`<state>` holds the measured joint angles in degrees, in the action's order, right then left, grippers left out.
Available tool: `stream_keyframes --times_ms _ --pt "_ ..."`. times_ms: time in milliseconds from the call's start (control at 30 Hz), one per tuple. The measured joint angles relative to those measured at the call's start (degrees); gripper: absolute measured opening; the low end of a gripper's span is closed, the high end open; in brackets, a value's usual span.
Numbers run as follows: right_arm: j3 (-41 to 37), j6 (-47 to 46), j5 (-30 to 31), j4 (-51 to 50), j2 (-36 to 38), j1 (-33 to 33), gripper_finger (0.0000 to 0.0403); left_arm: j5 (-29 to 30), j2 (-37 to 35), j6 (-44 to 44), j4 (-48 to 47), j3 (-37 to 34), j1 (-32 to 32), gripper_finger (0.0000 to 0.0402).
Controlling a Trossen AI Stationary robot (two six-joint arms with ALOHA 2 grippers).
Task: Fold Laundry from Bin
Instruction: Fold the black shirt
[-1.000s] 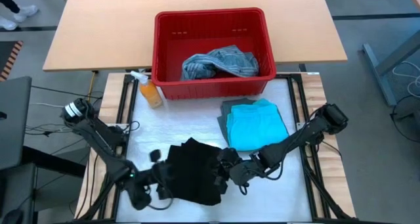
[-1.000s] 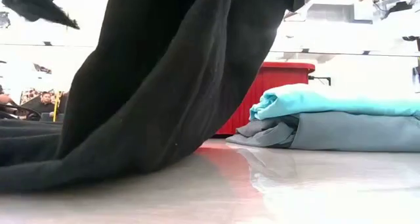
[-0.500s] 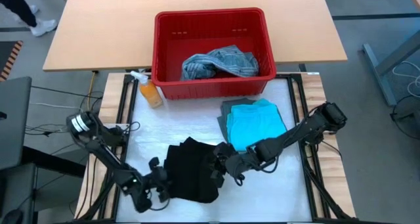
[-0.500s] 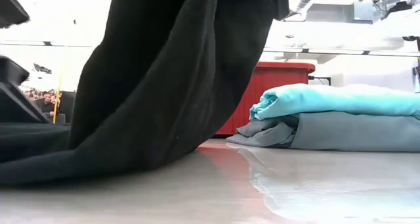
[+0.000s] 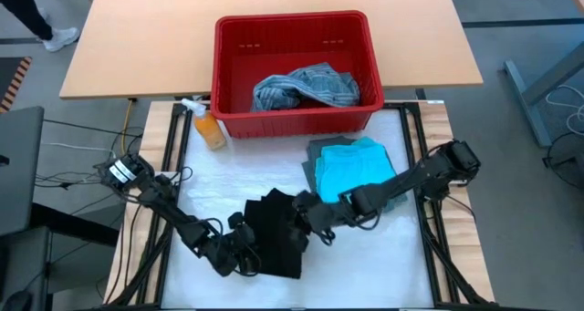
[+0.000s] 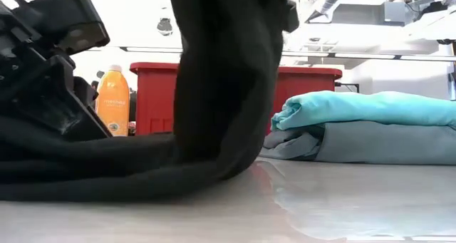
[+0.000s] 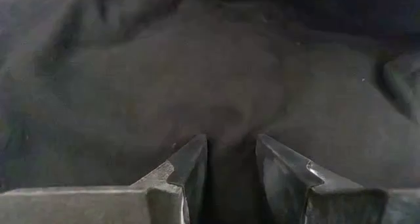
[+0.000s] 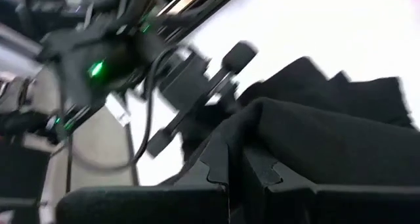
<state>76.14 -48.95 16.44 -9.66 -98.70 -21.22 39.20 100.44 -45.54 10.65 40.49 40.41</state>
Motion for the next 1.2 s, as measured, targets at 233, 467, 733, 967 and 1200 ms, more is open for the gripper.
stream_keyframes --times_ms 233,467,733,967,1200 --pt "-0.02 3.95 -3.33 1.72 0.0 3.41 0.0036 0.51 0.02 0.11 -0.2 0.0 -0.29 0.0121" --pt "-0.02 8.5 -6.97 3.88 -2.82 4.15 0.0036 0.31 0.02 2.25 -0.69 0.0 -1.39 0.0121" --pt "2.35 9.64 -8.89 5.65 -10.39 5.97 0.0036 -1.86 -0.9 4.4 -1.49 0.0 -2.02 0.0121" --pt "8.83 13.31 -12.3 4.17 -15.11 6.83 0.0036 -1.1 -11.98 4.22 -10.45 -0.06 1.63 0.0121" --pt "15.66 16.52 -13.63 0.98 -18.95 6.93 0.0036 6.17 -20.37 -5.48 -27.82 -0.15 6.81 0.0121"
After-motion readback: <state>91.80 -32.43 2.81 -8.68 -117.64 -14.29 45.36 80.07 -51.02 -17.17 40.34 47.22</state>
